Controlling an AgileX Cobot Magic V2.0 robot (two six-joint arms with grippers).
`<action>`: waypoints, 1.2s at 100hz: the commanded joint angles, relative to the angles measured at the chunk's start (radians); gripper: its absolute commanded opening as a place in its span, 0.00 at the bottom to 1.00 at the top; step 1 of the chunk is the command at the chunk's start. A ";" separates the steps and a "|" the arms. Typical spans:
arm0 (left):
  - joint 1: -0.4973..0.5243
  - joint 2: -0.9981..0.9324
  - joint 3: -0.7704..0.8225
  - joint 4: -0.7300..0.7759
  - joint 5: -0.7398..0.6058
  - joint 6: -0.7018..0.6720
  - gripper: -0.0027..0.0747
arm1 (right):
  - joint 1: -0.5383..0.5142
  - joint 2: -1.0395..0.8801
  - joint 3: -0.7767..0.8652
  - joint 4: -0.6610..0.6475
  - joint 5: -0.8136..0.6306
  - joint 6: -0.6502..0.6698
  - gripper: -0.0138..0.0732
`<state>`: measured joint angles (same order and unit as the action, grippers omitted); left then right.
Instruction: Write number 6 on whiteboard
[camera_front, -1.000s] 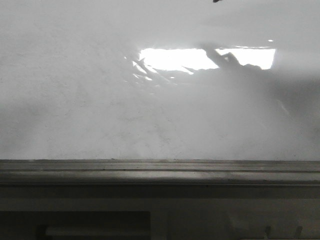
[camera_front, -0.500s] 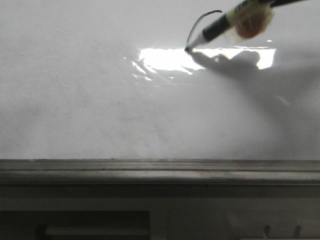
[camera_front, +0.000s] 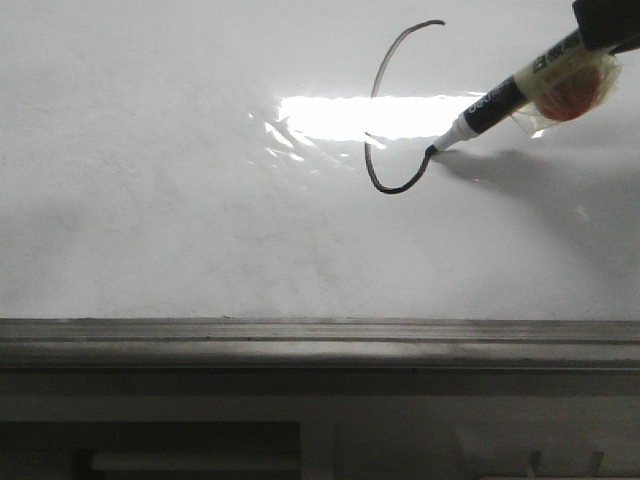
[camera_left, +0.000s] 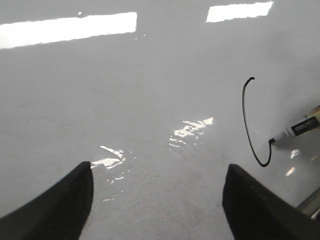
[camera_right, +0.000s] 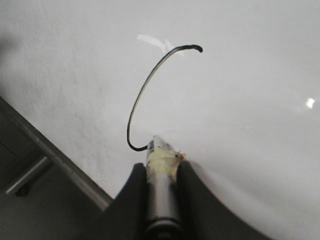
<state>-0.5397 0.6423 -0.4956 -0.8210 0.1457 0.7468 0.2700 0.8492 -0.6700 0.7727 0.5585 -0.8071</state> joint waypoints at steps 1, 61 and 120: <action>0.003 -0.005 -0.026 -0.020 -0.055 0.002 0.67 | 0.004 0.017 -0.021 0.063 -0.198 -0.099 0.11; 0.003 -0.005 -0.028 -0.040 -0.022 0.002 0.67 | 0.063 -0.017 -0.022 0.186 0.040 -0.217 0.11; -0.466 0.322 -0.266 0.064 0.009 0.109 0.54 | 0.063 0.049 -0.234 0.142 0.337 -0.119 0.11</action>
<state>-0.9277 0.9112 -0.6973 -0.7833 0.2460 0.8510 0.3361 0.8768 -0.8407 0.8950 0.8604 -0.9468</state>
